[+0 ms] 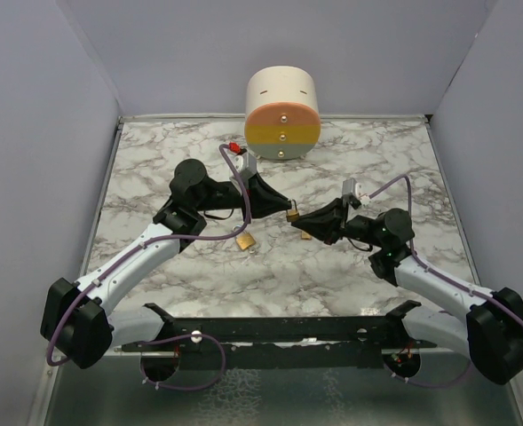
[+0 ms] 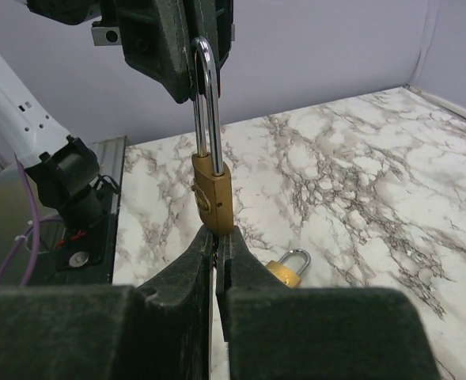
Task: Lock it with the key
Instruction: Lock the lock, then place the lock at the center of the board.
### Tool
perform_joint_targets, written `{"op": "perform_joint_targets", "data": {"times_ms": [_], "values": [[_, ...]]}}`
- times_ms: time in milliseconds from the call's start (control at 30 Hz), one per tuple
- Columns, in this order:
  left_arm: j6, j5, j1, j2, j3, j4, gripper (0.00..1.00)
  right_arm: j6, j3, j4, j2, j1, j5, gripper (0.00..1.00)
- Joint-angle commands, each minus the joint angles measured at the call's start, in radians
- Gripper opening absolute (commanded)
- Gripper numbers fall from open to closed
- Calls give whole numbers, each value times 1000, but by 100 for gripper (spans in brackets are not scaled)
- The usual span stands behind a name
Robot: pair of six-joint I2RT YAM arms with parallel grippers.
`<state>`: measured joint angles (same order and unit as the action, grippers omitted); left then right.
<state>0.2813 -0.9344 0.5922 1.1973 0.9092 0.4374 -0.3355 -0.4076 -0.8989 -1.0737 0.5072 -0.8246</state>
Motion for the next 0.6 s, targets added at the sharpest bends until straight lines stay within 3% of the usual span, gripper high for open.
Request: {"op": "perform_joint_targets", "data": {"times_ms": [0,567], "values": [[-3,6,6,-10,38,58,0,13,-24,11,-15,15,25,2],[-96,170,6,-87,58,98,0,33,65,98,49,41,116,2]]}}
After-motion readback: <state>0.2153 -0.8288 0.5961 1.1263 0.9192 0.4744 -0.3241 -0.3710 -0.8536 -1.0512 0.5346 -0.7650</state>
